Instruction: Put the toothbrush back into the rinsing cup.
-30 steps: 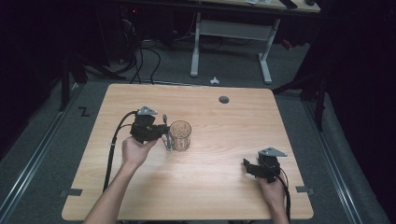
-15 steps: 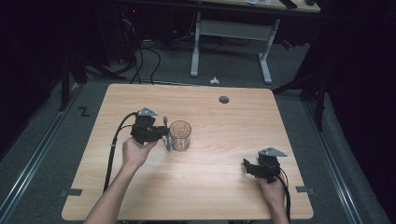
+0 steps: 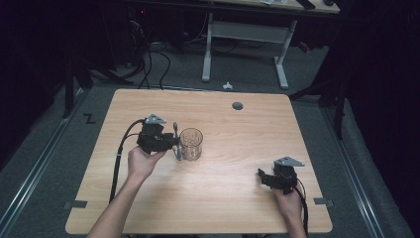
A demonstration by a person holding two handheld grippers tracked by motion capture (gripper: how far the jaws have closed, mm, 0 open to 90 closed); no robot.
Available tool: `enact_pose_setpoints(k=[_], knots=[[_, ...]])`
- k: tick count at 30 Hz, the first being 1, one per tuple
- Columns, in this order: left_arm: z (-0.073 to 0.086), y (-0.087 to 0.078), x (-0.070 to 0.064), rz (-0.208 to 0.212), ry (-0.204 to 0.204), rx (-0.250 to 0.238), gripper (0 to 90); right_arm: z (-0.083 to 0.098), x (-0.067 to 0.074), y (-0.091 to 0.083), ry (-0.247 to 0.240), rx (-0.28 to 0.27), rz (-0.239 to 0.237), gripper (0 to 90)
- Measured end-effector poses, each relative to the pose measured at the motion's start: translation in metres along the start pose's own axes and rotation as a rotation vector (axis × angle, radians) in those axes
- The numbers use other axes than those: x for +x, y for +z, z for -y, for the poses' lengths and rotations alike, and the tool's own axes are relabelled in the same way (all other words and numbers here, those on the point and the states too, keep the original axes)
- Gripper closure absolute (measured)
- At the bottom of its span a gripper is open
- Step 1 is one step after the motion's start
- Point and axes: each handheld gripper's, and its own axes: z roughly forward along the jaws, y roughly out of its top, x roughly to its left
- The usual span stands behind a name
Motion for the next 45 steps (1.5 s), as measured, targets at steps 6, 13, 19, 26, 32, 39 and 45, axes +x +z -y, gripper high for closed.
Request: enact_pose_setpoints(k=[6, 13, 19, 26, 32, 39, 45], knots=[[0.002, -0.006, 0.000, -0.038, 0.021, 0.005, 56.6, 0.000, 0.000, 0.000, 0.000, 0.000, 0.000, 27.5], [0.007, -0.014, 0.001, -0.046, 0.026, -0.016, 52.8, 0.000, 0.000, 0.000, -0.001, 0.000, 0.000, 27.5], [0.011, -0.022, 0.005, -0.057, 0.011, -0.032, 51.8, 0.000, 0.000, 0.000, -0.001, 0.000, 0.000, 27.5], [0.014, -0.031, 0.008, -0.058, 0.008, -0.044, 50.7, 0.000, 0.000, 0.000, -0.001, 0.000, 0.000, 27.4], [0.018, -0.038, 0.009, -0.067, 0.006, -0.050, 50.0, 0.000, 0.000, 0.000, 0.000, 0.000, 0.000, 27.5], [0.019, -0.043, 0.009, -0.071, 0.007, -0.064, 49.5, 0.000, 0.000, 0.000, 0.000, 0.000, 0.000, 27.5], [0.020, -0.050, 0.009, -0.086, 0.011, -0.074, 49.4, 0.000, 0.000, 0.000, -0.001, 0.000, 0.000, 27.5]])
